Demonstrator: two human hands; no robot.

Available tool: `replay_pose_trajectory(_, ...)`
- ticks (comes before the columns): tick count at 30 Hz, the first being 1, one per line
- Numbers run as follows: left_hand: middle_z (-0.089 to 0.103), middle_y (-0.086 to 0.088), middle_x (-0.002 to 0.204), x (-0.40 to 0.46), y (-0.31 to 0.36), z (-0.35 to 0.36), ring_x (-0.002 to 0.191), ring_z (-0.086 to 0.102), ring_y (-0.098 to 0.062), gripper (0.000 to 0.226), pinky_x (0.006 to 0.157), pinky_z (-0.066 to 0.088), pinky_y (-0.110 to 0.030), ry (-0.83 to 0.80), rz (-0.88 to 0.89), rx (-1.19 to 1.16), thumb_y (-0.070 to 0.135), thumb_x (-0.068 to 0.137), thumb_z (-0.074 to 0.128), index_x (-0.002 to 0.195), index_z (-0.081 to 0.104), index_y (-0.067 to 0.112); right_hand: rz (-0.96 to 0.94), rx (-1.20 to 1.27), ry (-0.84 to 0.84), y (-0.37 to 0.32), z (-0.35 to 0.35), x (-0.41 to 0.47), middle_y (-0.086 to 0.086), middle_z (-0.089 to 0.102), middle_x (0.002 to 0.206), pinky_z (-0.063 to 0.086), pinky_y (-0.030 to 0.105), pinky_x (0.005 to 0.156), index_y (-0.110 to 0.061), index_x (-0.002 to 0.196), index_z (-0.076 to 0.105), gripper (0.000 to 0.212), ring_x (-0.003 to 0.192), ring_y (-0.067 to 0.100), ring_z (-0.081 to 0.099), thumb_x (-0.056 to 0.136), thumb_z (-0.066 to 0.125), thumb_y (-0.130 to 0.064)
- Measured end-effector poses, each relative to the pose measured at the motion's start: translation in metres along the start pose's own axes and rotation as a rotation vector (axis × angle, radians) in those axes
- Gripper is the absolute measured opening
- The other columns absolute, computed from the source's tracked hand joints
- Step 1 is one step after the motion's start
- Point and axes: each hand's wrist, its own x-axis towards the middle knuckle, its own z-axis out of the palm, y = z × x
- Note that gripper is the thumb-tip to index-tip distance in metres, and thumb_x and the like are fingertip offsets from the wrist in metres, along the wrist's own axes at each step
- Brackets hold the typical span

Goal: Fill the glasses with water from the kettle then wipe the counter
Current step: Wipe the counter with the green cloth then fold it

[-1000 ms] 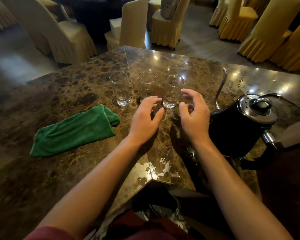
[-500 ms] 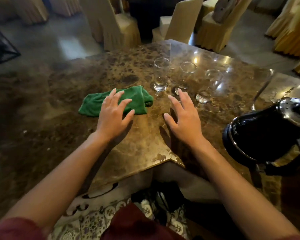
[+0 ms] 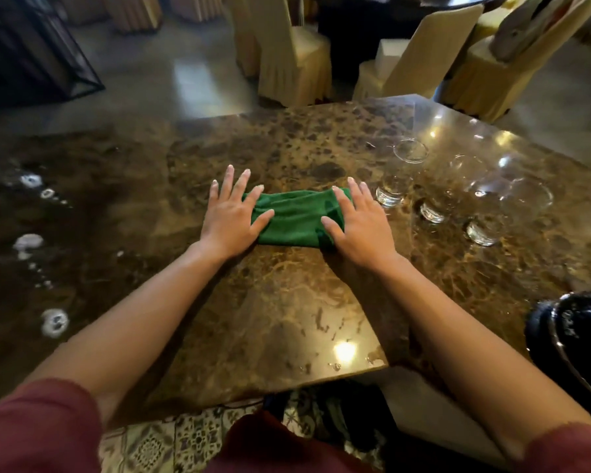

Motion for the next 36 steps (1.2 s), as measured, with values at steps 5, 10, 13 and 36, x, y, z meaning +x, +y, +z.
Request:
replay_pose_trajectory(5, 0.035, -0.013, 0.162, 0.008, -0.003, 0.014, 0.156, 0.009, -0.034, 0.066, 0.124, 0.011, -0.056, -0.055, 0.038, -0.005, 0.056, 0.101, 0.04, 0.149, 0.046, 0.012, 0.088, -0.006, -0.084, -0.004, 0.012, 0.016, 0.012, 0.019, 0.175, 0.016, 0.051, 0.129, -0.021, 0.167, 0.025, 0.07, 0.162, 0.031, 0.012, 0.108, 0.04, -0.055)
replay_pose_trajectory(10, 0.063, -0.013, 0.12, 0.011, 0.0, 0.02, 0.124, 0.052, -0.033, 0.053, 0.111, 0.037, -0.049, 0.129, 0.108, -0.046, 0.048, 0.095, 0.055, 0.13, 0.062, 0.009, 0.084, -0.089, -0.019, -0.005, 0.011, 0.023, 0.009, 0.054, 0.156, 0.039, 0.047, 0.116, -0.017, 0.159, 0.043, 0.07, 0.142, 0.032, 0.047, 0.1, 0.058, -0.053)
replay_pose_trajectory(13, 0.063, -0.01, 0.11, 0.017, -0.001, 0.018, 0.106, 0.054, -0.03, 0.056, 0.095, 0.044, -0.045, 0.119, 0.087, -0.068, 0.052, 0.093, 0.057, 0.131, 0.062, 0.012, 0.156, -0.068, -0.02, -0.009, 0.005, 0.029, 0.012, 0.059, 0.144, 0.046, 0.049, 0.107, -0.017, 0.156, 0.046, 0.075, 0.129, 0.037, 0.054, 0.094, 0.069, -0.053)
replay_pose_trajectory(36, 0.071, 0.014, 0.12, -0.069, -0.023, -0.096, 0.116, 0.065, -0.003, 0.048, 0.096, 0.051, -0.019, -0.17, 0.206, -1.168, 0.031, 0.085, 0.08, 0.128, 0.062, 0.022, -0.181, 0.804, -0.283, -0.127, -0.114, -0.03, 0.013, 0.067, 0.113, 0.062, 0.042, 0.077, -0.011, 0.117, 0.06, 0.04, 0.097, 0.031, 0.069, 0.085, 0.083, -0.006)
